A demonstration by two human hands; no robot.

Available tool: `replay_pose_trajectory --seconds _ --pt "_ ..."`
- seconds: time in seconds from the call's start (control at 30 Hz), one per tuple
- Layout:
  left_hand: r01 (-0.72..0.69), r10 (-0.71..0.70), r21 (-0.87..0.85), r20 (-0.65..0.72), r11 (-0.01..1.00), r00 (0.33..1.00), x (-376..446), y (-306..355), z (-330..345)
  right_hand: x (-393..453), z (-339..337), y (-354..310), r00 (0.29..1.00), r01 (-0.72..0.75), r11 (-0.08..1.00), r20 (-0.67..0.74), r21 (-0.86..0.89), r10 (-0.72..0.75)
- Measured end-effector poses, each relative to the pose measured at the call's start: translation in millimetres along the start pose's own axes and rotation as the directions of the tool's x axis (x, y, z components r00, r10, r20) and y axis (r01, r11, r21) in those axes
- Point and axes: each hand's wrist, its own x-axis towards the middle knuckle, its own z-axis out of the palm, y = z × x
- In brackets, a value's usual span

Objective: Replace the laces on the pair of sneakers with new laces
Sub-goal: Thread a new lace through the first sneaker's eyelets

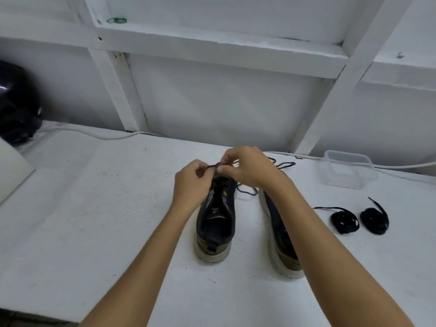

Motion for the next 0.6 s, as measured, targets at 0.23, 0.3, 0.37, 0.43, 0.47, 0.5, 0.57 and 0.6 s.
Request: replay_pose_trajectory --seconds 0.23,0.3,0.37,0.43,0.47,0.5,0.57,0.6 --pt "0.197 -0.251 -0.215 -0.268 0.957 0.93 7 -26 -23 2 19 28 0.992 -0.129 0.99 -0.009 -0.049 0.128" --pt "0.262 -0.302 -0.167 -0.298 0.95 0.905 7 -39 -27 0 24 36 0.985 -0.157 0.978 0.056 -0.134 0.165" --pt "0.31 -0.319 -0.077 -0.303 0.947 0.898 6 -55 -29 -3 29 40 0.979 -0.16 0.978 0.102 -0.137 0.175" --pt "0.344 -0.31 0.086 -0.273 0.935 0.911 5 -70 -29 -5 34 42 0.98 -0.157 0.979 0.104 -0.133 0.171" --pt "0.359 -0.312 0.174 -0.249 0.917 0.917 5 -74 -27 -5 36 43 0.983 -0.152 0.978 0.085 -0.141 0.165" --pt "0.352 -0.298 0.242 -0.233 0.904 0.926 3 -75 -25 -5 37 43 0.985 -0.149 0.976 0.059 -0.157 0.16" --pt "0.237 -0.175 0.288 -0.224 0.928 0.959 1 -69 -19 -4 34 43 0.99 -0.134 0.976 0.009 -0.172 0.138" --pt "0.134 -0.077 0.262 -0.215 0.956 0.974 1 -63 -16 -3 30 41 0.992 -0.126 0.979 0.002 -0.16 0.128"
